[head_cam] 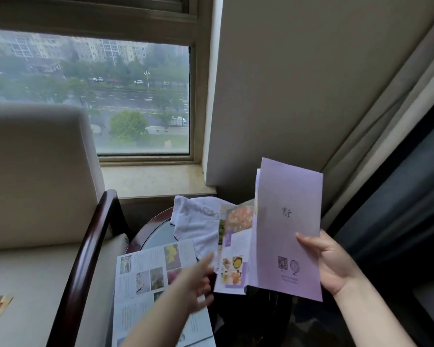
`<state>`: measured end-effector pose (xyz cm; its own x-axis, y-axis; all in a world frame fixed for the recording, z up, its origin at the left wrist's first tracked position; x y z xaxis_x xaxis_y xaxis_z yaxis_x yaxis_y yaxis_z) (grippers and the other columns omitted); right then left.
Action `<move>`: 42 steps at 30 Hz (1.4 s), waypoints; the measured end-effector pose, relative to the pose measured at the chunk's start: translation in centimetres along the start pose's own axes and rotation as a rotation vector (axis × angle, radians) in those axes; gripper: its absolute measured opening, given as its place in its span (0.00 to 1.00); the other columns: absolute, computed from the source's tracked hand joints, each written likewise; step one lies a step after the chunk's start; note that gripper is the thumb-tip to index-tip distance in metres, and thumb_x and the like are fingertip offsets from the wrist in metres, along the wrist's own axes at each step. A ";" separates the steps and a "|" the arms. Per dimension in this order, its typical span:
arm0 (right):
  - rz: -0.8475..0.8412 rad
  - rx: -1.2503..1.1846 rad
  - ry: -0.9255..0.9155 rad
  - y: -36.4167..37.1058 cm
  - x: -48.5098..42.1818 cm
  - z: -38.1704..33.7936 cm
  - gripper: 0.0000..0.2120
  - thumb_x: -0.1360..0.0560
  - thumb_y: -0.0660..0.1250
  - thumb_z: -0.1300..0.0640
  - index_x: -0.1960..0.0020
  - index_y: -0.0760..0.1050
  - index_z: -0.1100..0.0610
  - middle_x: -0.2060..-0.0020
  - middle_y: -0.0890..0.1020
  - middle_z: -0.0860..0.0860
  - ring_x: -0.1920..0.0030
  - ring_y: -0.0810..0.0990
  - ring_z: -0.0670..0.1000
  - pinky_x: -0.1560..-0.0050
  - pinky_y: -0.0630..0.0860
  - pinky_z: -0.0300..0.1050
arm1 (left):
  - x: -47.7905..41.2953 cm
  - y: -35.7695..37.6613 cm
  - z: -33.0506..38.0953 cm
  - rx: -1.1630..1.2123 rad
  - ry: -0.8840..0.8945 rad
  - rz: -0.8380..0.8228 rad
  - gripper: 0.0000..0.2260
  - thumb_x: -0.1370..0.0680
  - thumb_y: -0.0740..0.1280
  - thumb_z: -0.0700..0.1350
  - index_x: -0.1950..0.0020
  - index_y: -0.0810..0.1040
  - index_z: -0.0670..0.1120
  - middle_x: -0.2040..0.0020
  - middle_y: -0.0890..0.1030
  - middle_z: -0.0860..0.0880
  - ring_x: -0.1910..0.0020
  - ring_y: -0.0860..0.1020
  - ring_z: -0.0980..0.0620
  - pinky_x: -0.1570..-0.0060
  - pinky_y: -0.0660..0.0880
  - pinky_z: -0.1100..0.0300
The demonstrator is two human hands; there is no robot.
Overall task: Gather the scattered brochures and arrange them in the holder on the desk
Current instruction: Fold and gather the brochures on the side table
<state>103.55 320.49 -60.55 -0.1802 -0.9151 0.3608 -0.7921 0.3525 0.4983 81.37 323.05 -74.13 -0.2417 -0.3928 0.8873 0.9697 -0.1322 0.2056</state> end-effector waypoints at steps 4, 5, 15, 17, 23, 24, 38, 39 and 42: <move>-0.090 -0.113 0.006 1.5 -0.1 0.1 0.18 0.33 0.61 0.67 0.45 0.78 0.59 0.56 0.86 0.59 0.61 0.86 0.57 0.62 0.83 0.51 | -0.4 4.9 -6.5 -0.122 -0.211 -0.251 0.42 0.32 0.61 0.73 0.33 0.72 0.40 0.34 0.73 0.37 0.38 0.73 0.37 0.41 0.71 0.43; -0.109 -0.135 0.003 1.9 -0.2 0.1 0.17 0.33 0.61 0.66 0.47 0.80 0.59 0.56 0.86 0.59 0.60 0.86 0.56 0.63 0.83 0.51 | -0.1 6.5 -7.5 -0.068 -0.265 -0.330 0.46 0.33 0.60 0.75 0.33 0.72 0.38 0.32 0.70 0.34 0.35 0.72 0.34 0.37 0.69 0.41; -0.011 -0.243 -0.064 -0.5 -1.2 -1.0 0.16 0.33 0.62 0.66 0.48 0.81 0.59 0.57 0.86 0.58 0.60 0.86 0.55 0.59 0.83 0.53 | 1.2 6.9 5.6 0.811 0.221 -0.312 0.06 0.21 0.62 0.35 0.51 0.78 0.40 0.67 0.84 0.42 0.66 0.84 0.46 0.60 0.83 0.54; 0.072 -0.185 -0.080 -1.6 -1.6 -1.5 0.17 0.33 0.63 0.66 0.45 0.78 0.60 0.59 0.86 0.57 0.61 0.86 0.55 0.60 0.83 0.51 | 1.8 4.3 8.8 0.798 0.340 -0.277 0.08 0.20 0.60 0.36 0.55 0.77 0.43 0.68 0.84 0.45 0.70 0.83 0.50 0.71 0.81 0.54; 0.283 0.099 -0.053 -2.5 -4.0 -1.1 0.19 0.25 0.60 0.74 0.35 0.69 0.64 0.50 0.81 0.62 0.55 0.81 0.58 0.56 0.78 0.52 | 7.0 0.3 17.3 0.585 0.718 -0.376 0.25 0.24 0.62 0.42 0.27 0.66 0.42 0.42 0.80 0.42 0.43 0.78 0.43 0.49 0.77 0.45; 0.303 0.111 -0.049 -2.3 -4.3 -0.9 0.20 0.24 0.60 0.74 0.34 0.69 0.64 0.48 0.80 0.63 0.55 0.80 0.58 0.57 0.77 0.52 | 8.6 0.7 17.9 0.503 0.777 -0.429 0.26 0.25 0.64 0.44 0.27 0.66 0.42 0.38 0.78 0.41 0.39 0.77 0.41 0.44 0.75 0.44; 0.275 0.106 -0.028 0.8 -4.7 1.4 0.18 0.25 0.59 0.75 0.37 0.72 0.64 0.45 0.80 0.64 0.47 0.80 0.63 0.46 0.78 0.57 | 13.1 4.1 14.2 -0.667 1.113 0.130 0.26 0.34 0.63 0.32 0.42 0.78 0.56 0.47 0.79 0.61 0.43 0.77 0.56 0.44 0.75 0.61; 0.296 0.111 -0.016 0.2 -4.6 1.4 0.19 0.24 0.59 0.75 0.36 0.70 0.63 0.43 0.80 0.64 0.45 0.79 0.63 0.45 0.76 0.58 | 12.5 3.4 14.1 -0.629 1.041 0.131 0.26 0.36 0.65 0.34 0.41 0.78 0.53 0.46 0.80 0.56 0.43 0.77 0.54 0.44 0.75 0.60; 0.292 0.149 0.021 -0.5 -4.1 1.3 0.18 0.24 0.60 0.73 0.36 0.71 0.61 0.44 0.81 0.62 0.47 0.80 0.63 0.48 0.77 0.57 | 10.7 1.7 13.1 -0.392 0.814 0.010 0.27 0.39 0.63 0.39 0.40 0.78 0.45 0.43 0.80 0.45 0.44 0.78 0.46 0.49 0.76 0.56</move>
<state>103.93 323.78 -63.36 -0.4015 -0.7744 0.4889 -0.7854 0.5657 0.2511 80.87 330.59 -58.87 -0.3288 -0.8985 0.2907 0.9260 -0.3672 -0.0878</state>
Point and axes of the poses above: each hand's wrist, its own x-axis away from the middle knuckle, its own y-axis out of the palm, z = x × y, the point moved 10 cm from there along -x, towards the middle knuckle
